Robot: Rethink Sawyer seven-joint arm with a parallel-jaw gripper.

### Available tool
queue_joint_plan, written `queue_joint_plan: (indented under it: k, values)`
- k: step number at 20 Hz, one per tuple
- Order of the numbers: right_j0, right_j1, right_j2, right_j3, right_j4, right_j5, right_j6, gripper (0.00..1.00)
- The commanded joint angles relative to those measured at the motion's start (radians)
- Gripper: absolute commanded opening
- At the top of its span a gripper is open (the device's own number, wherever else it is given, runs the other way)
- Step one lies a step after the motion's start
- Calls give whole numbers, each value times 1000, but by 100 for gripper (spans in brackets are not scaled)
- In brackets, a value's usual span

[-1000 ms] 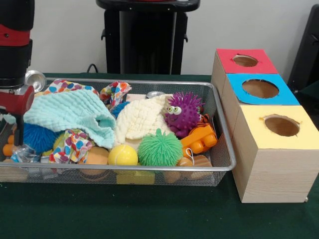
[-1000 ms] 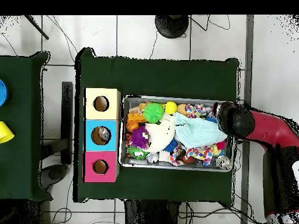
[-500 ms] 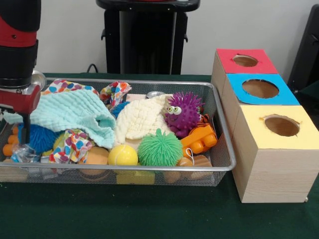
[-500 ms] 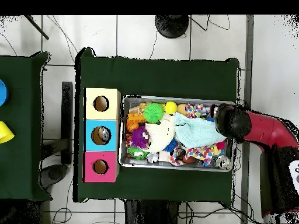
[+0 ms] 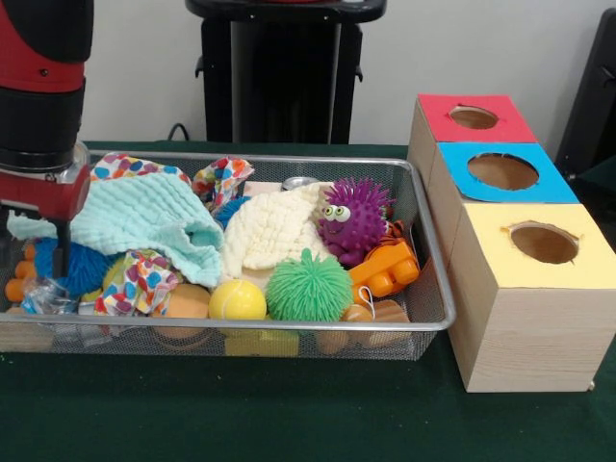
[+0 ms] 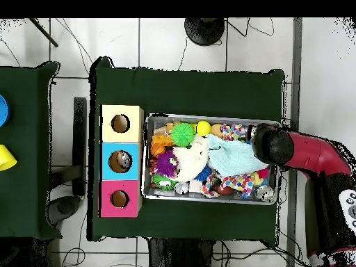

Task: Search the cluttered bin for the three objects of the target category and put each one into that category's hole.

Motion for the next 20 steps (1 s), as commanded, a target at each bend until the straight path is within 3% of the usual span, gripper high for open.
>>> queue_joint_plan:
  k: [1, 20]
  values:
    - [19, 71, -7, 73, -66, -78, 42, 100]
    - [42, 166, -21, 5, -46, -142, 37, 100]
